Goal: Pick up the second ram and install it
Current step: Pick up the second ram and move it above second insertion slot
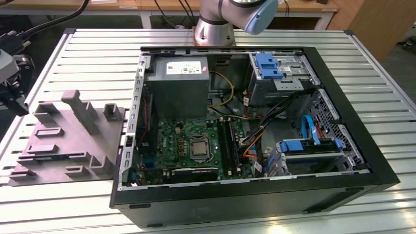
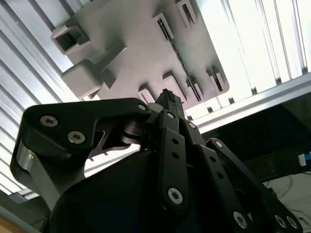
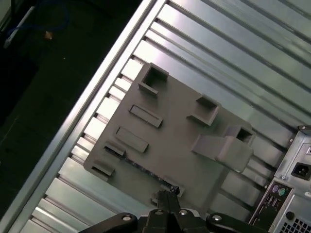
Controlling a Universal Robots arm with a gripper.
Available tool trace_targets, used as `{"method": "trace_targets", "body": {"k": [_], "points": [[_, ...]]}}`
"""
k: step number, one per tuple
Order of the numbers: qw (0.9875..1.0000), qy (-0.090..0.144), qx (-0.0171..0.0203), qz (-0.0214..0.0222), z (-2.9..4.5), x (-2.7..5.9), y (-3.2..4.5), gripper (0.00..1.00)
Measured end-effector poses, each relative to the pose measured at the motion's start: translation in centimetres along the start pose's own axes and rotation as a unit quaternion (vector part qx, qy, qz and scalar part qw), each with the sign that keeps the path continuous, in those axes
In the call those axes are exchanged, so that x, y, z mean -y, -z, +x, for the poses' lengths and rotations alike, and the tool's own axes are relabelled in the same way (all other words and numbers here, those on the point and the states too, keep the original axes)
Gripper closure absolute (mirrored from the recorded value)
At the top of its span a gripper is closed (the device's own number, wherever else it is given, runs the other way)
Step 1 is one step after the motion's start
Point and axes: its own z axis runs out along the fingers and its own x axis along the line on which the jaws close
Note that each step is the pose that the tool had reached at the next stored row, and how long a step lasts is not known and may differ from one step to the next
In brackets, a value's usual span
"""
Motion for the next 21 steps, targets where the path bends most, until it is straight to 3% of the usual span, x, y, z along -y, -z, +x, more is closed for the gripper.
{"method": "trace_targets", "body": {"k": [6,11,16,21], "points": [[0.9985,0.054,-0.0024,-0.0023,0.01,0.01,-0.24,0.9],[0.995,0.099,-0.0045,-0.0042,0.02,0.02,-0.43,0.9],[0.9895,0.144,-0.0065,-0.0062,0.03,0.03,-0.65,0.9],[0.9819,0.189,-0.0085,-0.0082,0.04,0.04,-0.88,0.9]]}}
